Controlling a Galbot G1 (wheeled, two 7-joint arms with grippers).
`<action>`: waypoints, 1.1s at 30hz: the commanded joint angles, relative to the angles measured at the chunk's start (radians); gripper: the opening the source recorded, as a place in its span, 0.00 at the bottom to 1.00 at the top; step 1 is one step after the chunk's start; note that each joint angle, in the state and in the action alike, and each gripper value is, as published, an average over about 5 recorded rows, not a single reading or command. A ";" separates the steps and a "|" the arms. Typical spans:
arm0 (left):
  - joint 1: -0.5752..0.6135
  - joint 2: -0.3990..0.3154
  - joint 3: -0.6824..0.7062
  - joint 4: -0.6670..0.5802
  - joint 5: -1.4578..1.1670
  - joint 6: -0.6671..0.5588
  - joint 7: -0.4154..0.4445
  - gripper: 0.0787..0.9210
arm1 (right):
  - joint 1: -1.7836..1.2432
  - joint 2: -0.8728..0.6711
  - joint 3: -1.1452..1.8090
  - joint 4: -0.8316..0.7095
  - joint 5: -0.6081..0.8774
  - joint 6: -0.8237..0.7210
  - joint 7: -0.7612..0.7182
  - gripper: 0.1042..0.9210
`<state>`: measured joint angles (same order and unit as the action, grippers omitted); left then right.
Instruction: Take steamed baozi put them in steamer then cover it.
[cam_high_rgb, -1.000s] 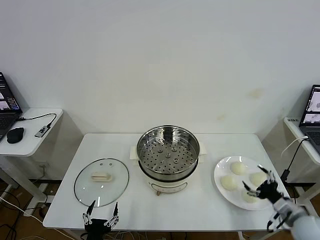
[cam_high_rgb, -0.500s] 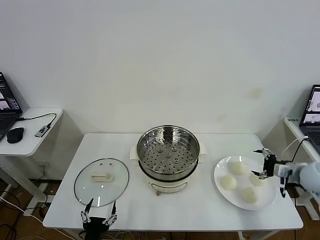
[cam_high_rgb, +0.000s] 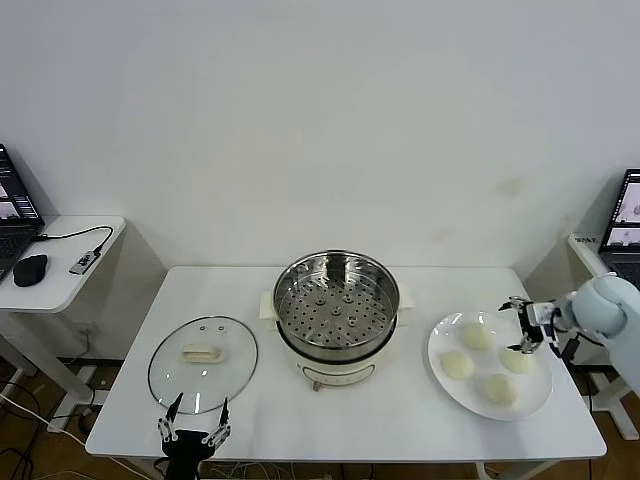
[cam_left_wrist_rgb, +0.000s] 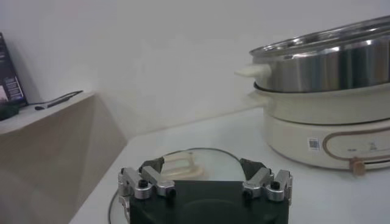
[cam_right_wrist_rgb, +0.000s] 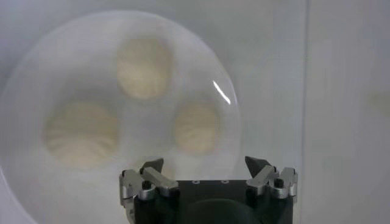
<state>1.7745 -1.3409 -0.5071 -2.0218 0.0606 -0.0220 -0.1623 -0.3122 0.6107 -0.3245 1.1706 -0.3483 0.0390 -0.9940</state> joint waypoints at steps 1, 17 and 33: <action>0.000 0.001 -0.001 0.000 0.009 0.000 0.001 0.88 | 0.154 0.126 -0.173 -0.166 -0.009 0.012 -0.031 0.88; 0.009 0.007 -0.013 -0.003 0.022 -0.002 0.002 0.88 | 0.147 0.184 -0.195 -0.208 -0.021 -0.036 -0.028 0.83; 0.005 0.005 -0.014 -0.003 0.022 -0.004 0.001 0.88 | 0.135 0.168 -0.193 -0.192 -0.030 -0.057 -0.040 0.59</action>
<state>1.7802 -1.3362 -0.5213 -2.0235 0.0810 -0.0262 -0.1610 -0.1831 0.7699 -0.5096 0.9869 -0.3751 -0.0115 -1.0320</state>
